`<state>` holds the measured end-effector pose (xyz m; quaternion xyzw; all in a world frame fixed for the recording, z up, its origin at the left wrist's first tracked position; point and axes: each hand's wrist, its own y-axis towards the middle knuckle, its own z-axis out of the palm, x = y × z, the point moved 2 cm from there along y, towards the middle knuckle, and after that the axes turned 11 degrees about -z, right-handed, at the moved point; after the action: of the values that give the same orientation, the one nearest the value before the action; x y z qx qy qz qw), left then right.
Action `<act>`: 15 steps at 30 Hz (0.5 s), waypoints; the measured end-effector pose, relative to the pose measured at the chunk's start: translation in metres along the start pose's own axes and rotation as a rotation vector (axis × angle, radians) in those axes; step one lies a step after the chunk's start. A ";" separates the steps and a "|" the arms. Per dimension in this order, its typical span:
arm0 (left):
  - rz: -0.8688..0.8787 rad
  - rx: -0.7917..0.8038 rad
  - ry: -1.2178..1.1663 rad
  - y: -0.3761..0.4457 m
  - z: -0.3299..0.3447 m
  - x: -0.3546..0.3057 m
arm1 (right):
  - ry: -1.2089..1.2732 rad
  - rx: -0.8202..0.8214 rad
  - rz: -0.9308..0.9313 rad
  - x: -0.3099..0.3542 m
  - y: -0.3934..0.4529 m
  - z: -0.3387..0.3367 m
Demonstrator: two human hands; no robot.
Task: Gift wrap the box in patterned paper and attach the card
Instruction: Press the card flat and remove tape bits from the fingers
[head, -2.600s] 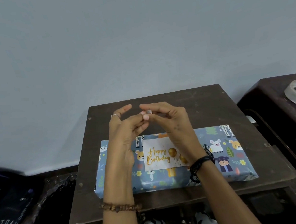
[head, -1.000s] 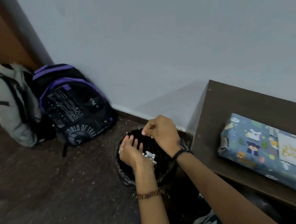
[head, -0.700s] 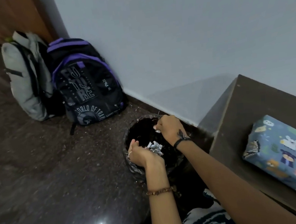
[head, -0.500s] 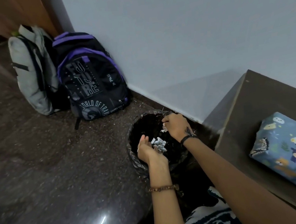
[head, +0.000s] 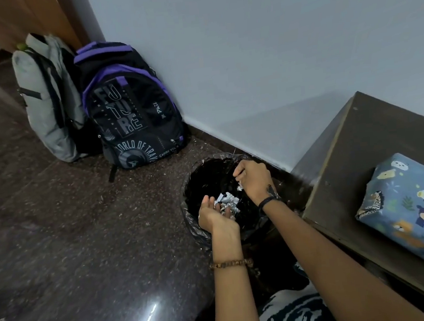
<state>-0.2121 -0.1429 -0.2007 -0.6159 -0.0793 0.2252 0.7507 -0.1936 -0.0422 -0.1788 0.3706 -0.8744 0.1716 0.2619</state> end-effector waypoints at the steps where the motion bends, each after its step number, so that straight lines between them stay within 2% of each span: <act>1: -0.002 -0.003 0.001 0.001 0.000 0.001 | 0.009 -0.015 0.016 -0.002 0.000 0.000; 7: -0.019 0.005 -0.041 0.008 0.000 0.009 | 0.238 -0.087 0.092 -0.007 0.003 0.005; 12: -0.008 -0.045 -0.041 0.013 -0.011 0.009 | 0.241 -0.082 0.074 -0.011 0.000 0.010; 15: 0.002 -0.060 -0.037 0.012 -0.010 0.007 | 0.324 -0.056 0.117 -0.005 -0.005 0.008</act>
<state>-0.2048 -0.1475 -0.2153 -0.6340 -0.0993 0.2349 0.7301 -0.1894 -0.0468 -0.1883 0.2791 -0.8453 0.2198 0.3992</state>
